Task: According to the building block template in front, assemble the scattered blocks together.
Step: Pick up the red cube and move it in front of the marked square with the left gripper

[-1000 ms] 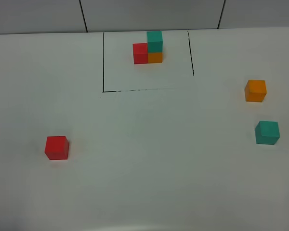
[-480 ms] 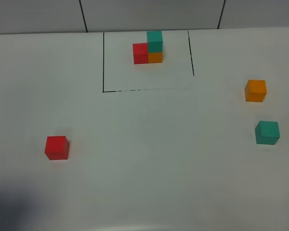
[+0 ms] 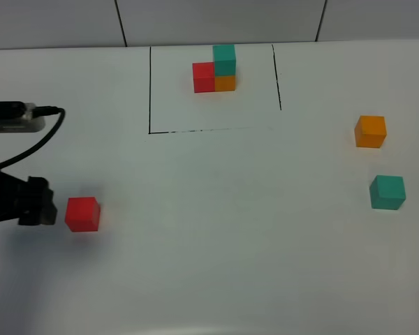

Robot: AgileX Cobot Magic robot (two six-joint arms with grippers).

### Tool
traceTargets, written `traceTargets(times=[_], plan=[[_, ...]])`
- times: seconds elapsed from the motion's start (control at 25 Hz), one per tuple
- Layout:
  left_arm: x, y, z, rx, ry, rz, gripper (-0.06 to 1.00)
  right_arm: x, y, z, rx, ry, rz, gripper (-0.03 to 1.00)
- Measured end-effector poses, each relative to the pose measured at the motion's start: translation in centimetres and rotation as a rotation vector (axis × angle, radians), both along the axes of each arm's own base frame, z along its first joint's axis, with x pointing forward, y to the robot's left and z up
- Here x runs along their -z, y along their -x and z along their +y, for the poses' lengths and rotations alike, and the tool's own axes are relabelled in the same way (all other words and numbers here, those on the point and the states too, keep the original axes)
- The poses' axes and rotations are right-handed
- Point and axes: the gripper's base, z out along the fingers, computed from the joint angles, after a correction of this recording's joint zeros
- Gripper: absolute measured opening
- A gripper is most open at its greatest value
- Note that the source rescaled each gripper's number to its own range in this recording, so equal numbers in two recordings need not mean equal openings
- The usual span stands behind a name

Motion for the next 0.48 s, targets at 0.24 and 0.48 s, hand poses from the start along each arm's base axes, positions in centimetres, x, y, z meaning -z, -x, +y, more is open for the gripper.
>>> traceTargets(times=[0.24, 0.48], plan=[[3.5, -3.9, -2.0, -0.021, -0.026, 0.071, 0.86, 0.0, 0.0, 0.0, 0.0, 0.0, 0.0, 0.75], [5.9, -6.1, -2.5, -0.041, -0.039, 0.142, 0.86, 0.0, 0.0, 0.0, 0.0, 0.0, 0.0, 0.75]])
